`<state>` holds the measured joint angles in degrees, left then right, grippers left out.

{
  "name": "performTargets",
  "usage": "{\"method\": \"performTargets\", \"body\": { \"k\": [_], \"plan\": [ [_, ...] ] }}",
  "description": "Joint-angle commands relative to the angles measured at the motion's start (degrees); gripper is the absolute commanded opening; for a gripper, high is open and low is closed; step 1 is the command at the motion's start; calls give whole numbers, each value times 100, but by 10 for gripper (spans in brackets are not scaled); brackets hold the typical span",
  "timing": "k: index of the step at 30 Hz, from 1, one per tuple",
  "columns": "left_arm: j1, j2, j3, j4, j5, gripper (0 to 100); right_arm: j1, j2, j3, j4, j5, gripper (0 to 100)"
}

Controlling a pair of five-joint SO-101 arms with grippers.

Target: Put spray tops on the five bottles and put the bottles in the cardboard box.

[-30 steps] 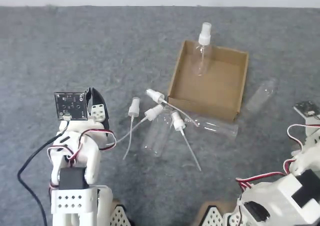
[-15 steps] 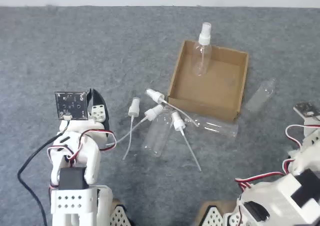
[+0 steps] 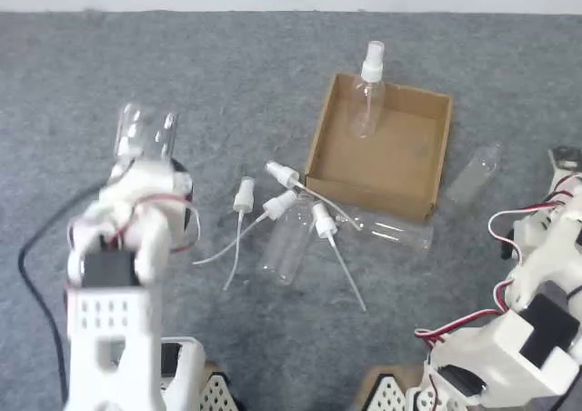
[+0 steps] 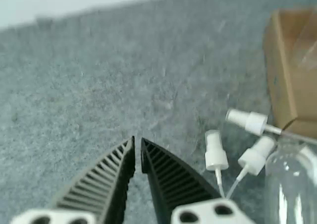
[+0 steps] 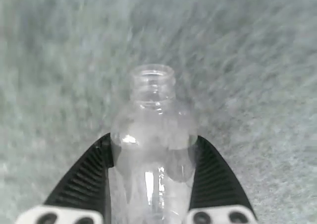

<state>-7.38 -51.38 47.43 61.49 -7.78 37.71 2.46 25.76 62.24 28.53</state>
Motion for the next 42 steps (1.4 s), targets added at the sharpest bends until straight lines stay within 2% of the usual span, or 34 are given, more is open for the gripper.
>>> {"method": "performTargets", "body": {
  "k": [1,5,10,19,35,40,42],
  "plan": [
    [18,1732,-1191,378,-114,13,-57,-338,-343,-189,-229,6],
    [369,2989,-1982,633,-132,17,-57,-330,-343,-207,-220,6],
    [905,4273,-2492,624,-97,113,-251,-13,-360,-567,-246,6],
    [967,5811,-3152,167,105,133,-286,796,-905,-602,-202,6],
    [1055,7103,-3512,-167,88,132,-303,927,-897,-593,220,7],
    [1037,7103,-3521,-132,114,20,-268,919,-888,-593,290,7],
    [1011,7015,-3521,-123,114,9,-268,910,-888,-585,290,19]
  ]
}}
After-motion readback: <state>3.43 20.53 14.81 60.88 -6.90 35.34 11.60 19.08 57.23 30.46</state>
